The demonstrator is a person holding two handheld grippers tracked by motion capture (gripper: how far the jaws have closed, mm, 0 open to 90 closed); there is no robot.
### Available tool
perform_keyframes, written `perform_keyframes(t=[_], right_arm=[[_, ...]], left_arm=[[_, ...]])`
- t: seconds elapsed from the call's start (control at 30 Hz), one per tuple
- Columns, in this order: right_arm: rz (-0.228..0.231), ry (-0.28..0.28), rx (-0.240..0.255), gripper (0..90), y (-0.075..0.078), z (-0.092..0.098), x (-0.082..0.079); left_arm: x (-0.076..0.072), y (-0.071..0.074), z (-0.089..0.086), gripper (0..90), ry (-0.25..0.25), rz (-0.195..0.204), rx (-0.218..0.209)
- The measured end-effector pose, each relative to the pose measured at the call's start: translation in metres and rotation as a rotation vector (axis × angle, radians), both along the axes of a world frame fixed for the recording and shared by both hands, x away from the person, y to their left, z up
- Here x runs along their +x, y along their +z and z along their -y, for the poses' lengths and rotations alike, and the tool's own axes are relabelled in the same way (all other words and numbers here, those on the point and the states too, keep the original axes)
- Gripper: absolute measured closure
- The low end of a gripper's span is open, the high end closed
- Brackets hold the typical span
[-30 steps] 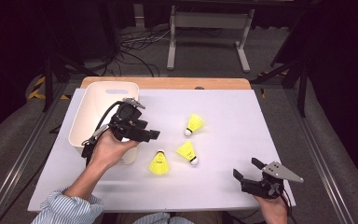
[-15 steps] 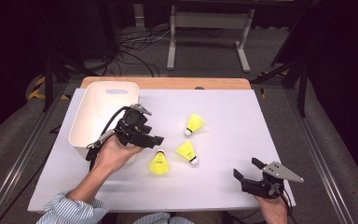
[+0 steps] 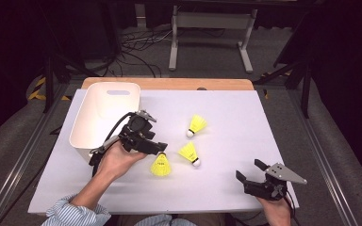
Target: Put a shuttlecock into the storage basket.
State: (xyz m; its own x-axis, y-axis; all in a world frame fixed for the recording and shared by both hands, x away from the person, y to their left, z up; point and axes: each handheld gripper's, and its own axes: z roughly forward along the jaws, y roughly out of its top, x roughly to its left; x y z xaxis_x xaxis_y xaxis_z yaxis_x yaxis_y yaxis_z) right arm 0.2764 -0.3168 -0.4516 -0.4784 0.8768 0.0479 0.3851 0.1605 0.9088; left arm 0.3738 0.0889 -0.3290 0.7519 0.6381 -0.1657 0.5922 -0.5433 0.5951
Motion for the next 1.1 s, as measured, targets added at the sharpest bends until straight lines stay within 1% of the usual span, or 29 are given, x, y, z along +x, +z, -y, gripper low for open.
perform_keyframes(t=[0.07,0.17,0.27,0.4,0.73,0.83,0.9,0.97,1.1], right_arm=[[0.0,0.0,0.0,14.0,0.0,0.0,0.0],[0.0,0.001,-0.003,14.0,0.0,0.0,0.0],[0.0,0.002,-0.003,14.0,0.0,0.0,0.0],[0.001,0.001,-0.004,14.0,0.0,0.0,0.0],[0.001,0.002,-0.005,14.0,0.0,0.0,0.0],[0.001,0.002,-0.005,14.0,0.0,0.0,0.0],[0.001,0.003,-0.005,14.0,0.0,0.0,0.0],[0.001,0.003,-0.005,14.0,0.0,0.0,0.0],[0.0,0.005,-0.003,14.0,0.0,0.0,0.0]], left_arm=[[-0.001,-0.001,0.001,37.3,-0.002,-0.001,0.003],[-0.003,-0.002,0.003,37.2,-0.006,0.007,0.02],[-0.005,-0.004,0.005,37.2,-0.012,0.004,0.027],[-0.006,-0.008,0.006,37.1,-0.013,-0.006,0.031],[-0.01,-0.012,0.009,37.1,-0.015,0.0,0.048],[-0.011,-0.015,0.01,37.3,-0.023,-0.006,0.057],[-0.011,-0.016,0.01,37.5,-0.023,-0.004,0.061],[-0.012,-0.017,0.011,37.8,-0.019,-0.011,0.063],[-0.014,-0.019,0.011,38.0,-0.024,-0.008,0.072]])
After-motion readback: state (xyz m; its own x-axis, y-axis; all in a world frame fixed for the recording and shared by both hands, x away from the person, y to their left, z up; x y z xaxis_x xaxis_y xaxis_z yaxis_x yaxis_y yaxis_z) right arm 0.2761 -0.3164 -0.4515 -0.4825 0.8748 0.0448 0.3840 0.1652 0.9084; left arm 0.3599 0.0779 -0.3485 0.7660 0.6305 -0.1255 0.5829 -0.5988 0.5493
